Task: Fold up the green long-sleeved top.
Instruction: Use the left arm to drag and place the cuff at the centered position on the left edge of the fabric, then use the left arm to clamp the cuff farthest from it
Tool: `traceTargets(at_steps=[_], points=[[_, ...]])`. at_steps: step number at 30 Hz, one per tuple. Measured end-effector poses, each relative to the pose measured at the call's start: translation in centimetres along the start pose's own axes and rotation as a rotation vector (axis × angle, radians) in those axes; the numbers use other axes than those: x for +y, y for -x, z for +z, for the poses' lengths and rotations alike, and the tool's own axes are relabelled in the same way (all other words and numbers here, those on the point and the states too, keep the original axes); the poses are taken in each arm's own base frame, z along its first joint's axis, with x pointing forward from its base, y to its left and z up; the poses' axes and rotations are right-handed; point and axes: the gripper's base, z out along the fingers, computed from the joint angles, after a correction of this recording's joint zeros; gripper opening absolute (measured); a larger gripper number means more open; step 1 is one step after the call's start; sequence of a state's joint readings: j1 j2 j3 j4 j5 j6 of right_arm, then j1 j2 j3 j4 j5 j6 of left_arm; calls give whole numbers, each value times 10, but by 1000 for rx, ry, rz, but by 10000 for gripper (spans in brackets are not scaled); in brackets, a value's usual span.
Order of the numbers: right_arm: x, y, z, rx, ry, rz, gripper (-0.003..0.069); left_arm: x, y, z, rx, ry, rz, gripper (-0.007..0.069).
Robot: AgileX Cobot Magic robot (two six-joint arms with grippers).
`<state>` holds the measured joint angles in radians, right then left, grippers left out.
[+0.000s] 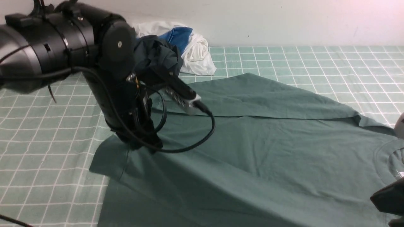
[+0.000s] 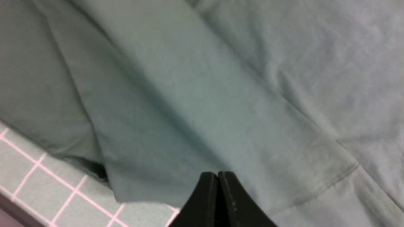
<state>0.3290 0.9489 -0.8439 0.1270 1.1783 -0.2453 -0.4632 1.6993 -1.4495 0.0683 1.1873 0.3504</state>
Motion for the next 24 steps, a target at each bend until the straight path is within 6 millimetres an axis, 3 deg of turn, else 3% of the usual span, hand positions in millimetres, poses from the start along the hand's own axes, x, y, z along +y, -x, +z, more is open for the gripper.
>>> traceTargets(at_steps=[5,12,16,17,21,24], points=[[-6,-1,0,13,-69,47,-14,15,29,9,7,49,16,22],[-11,-2,-1,17,-118,75,-14,37,50,52,58,40,-12,40],[-11,-1,-1,4,-121,78,-14,55,54,74,78,40,-68,141],[-11,-1,-1,4,-121,78,-14,56,54,75,80,40,-73,148],[-13,4,-1,-43,-137,72,-14,83,56,73,20,73,-224,349],[-14,9,-1,-102,-151,65,-14,105,57,72,-44,75,-327,426]])
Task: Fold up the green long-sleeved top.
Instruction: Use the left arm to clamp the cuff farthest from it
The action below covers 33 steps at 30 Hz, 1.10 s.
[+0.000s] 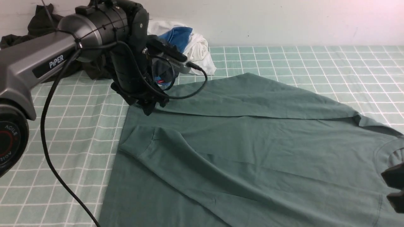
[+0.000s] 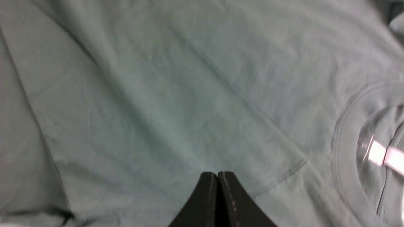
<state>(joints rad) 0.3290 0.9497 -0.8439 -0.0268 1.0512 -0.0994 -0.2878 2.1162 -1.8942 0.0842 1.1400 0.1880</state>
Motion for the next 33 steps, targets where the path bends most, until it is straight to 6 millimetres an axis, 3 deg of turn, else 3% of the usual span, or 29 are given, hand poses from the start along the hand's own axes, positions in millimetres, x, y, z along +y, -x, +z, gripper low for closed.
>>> traceTargets(at_steps=[6,12,16,30,33], points=[[-2,14,1,-142,-23,-7,-14,34,12,38,-105,-55,-154,462],[-3,19,0,-201,-33,1,-14,40,21,88,-164,-62,-193,462],[-3,20,1,-198,-33,2,-14,40,24,104,-180,-60,-206,462],[-2,24,39,-40,-13,-4,-14,45,27,109,-189,-15,-251,453],[-2,25,44,-23,-11,-5,-14,44,27,109,-188,-22,-255,376]])
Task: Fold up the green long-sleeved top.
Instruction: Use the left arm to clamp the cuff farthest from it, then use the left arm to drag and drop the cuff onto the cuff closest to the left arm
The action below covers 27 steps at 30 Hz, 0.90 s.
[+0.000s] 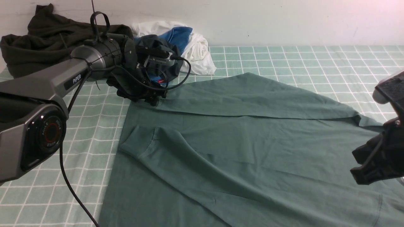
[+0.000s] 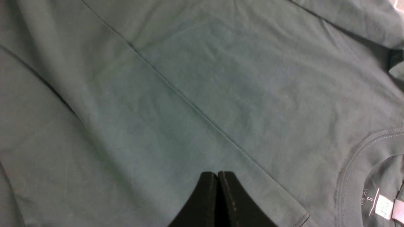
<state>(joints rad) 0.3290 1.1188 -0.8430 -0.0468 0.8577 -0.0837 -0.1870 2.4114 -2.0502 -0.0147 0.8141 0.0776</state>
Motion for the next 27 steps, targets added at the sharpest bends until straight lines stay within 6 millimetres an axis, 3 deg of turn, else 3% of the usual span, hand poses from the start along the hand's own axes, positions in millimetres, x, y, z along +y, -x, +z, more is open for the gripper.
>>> traceTargets(at_steps=[8,17,18,19,23,24,25,27], points=[[0,0,1,1,0,0,-14,-1,1,-9,20,-2,35,41],[-1,1,1,-4,-7,-12,-14,-7,13,-71,5,-58,32,27],[-2,1,0,-6,-20,-28,-14,-11,14,-99,18,-93,46,27],[-2,1,-1,-8,-22,-30,-14,-12,14,-102,19,-97,49,27],[-1,-2,-20,-69,-32,-39,-14,-26,9,-190,2,-184,87,27],[-1,-2,-20,-69,-32,-39,-14,-27,9,-194,-3,-187,87,27],[2,-4,-31,-104,-27,-51,-14,-28,1,-222,-32,-202,84,27],[9,-8,-49,-157,-11,-78,-14,-31,-18,-255,-45,-214,79,27]])
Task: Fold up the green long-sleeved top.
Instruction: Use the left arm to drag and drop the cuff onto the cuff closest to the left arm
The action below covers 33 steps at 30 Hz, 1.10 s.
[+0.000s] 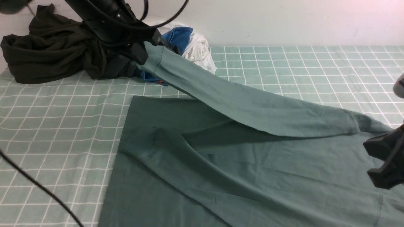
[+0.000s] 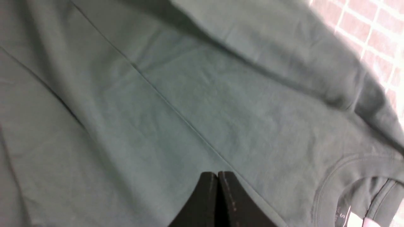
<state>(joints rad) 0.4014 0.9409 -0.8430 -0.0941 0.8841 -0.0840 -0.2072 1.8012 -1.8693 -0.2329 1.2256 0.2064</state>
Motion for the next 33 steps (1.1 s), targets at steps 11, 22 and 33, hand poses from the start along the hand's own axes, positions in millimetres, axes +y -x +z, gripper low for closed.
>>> traceTargets(at_steps=[11,22,33], points=[[16,-8,-33,-73,57,-102,-14,-24,-151,-2,122,-43,-89,27],[18,-13,-31,-2,68,-115,-14,-17,-221,55,237,-33,-26,105],[20,-33,-33,220,100,-106,-14,-69,-238,49,432,-223,386,396]])
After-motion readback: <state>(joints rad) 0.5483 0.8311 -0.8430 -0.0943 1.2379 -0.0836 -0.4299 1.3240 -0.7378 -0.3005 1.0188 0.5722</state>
